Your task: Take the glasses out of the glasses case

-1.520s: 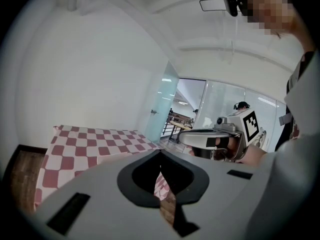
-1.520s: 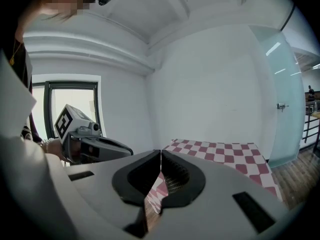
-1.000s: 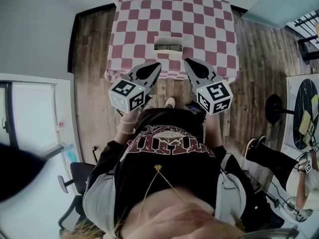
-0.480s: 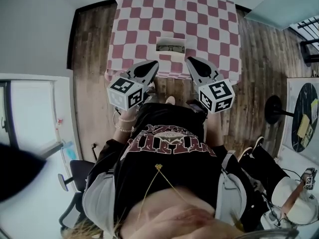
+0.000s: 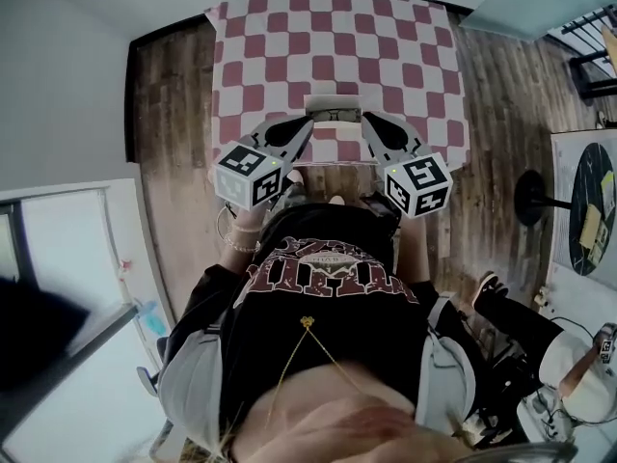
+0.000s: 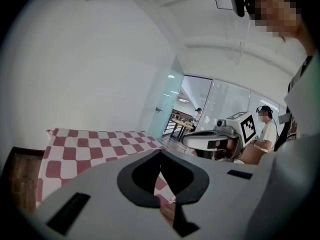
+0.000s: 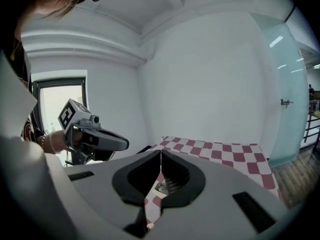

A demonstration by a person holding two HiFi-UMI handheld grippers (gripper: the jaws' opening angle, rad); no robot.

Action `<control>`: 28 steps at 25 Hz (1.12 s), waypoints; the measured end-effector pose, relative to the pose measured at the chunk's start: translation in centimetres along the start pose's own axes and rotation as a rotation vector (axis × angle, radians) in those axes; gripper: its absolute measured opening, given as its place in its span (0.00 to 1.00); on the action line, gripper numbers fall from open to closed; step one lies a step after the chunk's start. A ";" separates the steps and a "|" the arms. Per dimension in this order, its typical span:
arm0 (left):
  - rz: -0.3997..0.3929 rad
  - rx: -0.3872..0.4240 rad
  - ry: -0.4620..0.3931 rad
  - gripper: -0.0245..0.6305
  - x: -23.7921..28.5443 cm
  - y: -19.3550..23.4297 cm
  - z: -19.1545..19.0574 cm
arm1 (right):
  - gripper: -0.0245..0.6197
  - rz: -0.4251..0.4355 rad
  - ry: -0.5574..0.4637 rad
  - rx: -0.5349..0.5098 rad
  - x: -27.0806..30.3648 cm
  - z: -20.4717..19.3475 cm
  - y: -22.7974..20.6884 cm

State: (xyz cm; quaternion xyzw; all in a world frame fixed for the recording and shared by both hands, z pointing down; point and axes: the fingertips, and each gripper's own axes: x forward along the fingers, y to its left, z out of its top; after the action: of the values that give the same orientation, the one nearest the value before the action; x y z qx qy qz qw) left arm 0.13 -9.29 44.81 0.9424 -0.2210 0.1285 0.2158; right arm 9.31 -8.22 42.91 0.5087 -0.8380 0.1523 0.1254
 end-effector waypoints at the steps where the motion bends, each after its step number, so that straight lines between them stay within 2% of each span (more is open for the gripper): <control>1: -0.012 0.003 0.003 0.04 0.2 0.5 0.2 | 0.07 -0.013 0.009 -0.006 0.6 -0.1 -0.3; 5: -0.046 0.012 0.020 0.04 0.4 2.6 0.7 | 0.07 -0.055 0.052 -0.018 2.7 -0.9 -1.0; 15: -0.121 0.028 0.051 0.04 1.0 6.1 1.2 | 0.07 -0.129 0.073 0.043 5.7 -1.6 -2.0; 19: -0.116 0.013 0.051 0.04 1.2 6.6 1.1 | 0.07 -0.103 0.106 0.011 6.6 -1.9 -2.2; 23: -0.078 -0.015 0.030 0.04 1.2 6.8 1.4 | 0.07 -0.055 0.150 -0.055 7.6 -1.9 -2.9; 28: -0.017 -0.059 0.007 0.04 1.4 6.7 1.5 | 0.07 0.044 0.181 -0.039 8.7 -2.2 -3.8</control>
State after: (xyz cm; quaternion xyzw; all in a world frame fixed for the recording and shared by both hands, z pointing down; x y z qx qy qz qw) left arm -1.55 -15.88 46.32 0.9371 -0.2158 0.1233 0.2452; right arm 8.87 -16.12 48.55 0.4716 -0.8371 0.1842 0.2072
